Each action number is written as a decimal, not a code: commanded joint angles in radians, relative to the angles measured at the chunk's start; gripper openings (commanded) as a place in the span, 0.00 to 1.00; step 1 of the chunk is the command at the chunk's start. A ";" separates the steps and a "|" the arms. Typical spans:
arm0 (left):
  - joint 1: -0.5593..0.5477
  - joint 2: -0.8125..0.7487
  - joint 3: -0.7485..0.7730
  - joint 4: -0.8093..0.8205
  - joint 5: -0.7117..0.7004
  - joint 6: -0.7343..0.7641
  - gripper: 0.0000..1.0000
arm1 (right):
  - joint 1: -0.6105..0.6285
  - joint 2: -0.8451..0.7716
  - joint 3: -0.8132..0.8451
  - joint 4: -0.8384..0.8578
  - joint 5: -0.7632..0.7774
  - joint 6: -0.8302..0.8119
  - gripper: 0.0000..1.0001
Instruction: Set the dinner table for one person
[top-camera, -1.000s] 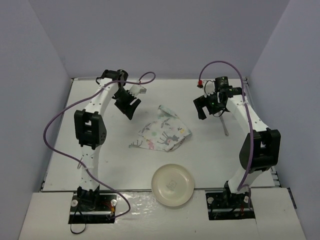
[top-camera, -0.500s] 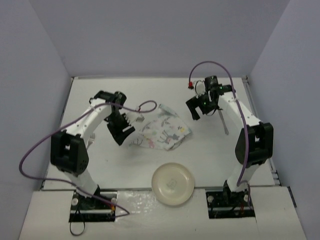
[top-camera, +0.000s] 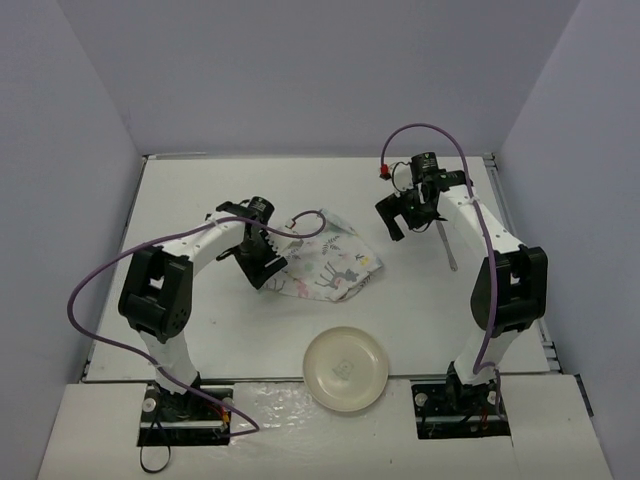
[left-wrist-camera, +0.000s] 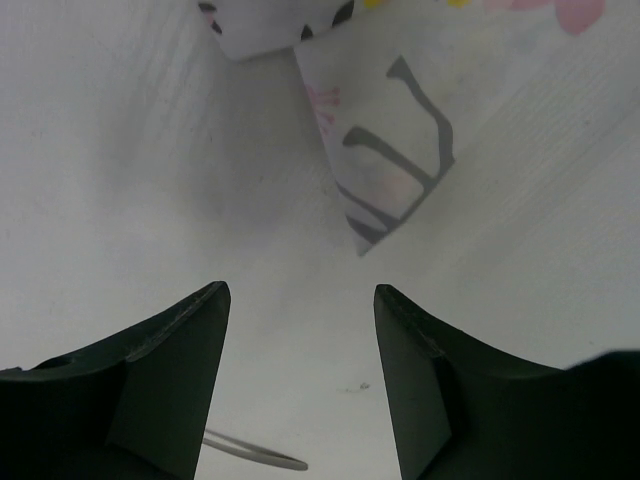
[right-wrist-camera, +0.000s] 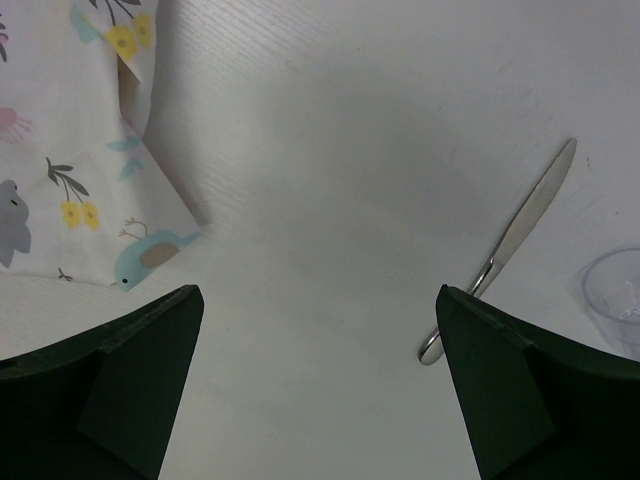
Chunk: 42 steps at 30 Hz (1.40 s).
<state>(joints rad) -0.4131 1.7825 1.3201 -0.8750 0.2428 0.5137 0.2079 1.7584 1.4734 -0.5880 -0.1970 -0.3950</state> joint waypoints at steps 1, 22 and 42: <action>-0.042 0.009 0.036 0.122 -0.033 -0.043 0.57 | -0.019 -0.058 0.011 -0.010 0.046 -0.010 1.00; -0.050 0.017 0.070 0.031 0.064 -0.006 0.53 | -0.068 -0.081 -0.016 -0.009 0.033 -0.009 1.00; -0.052 0.051 -0.036 0.077 0.045 -0.003 0.52 | -0.068 -0.082 -0.030 -0.007 0.018 -0.001 1.00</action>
<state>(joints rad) -0.4652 1.8372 1.2785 -0.8289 0.2900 0.5162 0.1436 1.7233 1.4471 -0.5941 -0.1722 -0.3946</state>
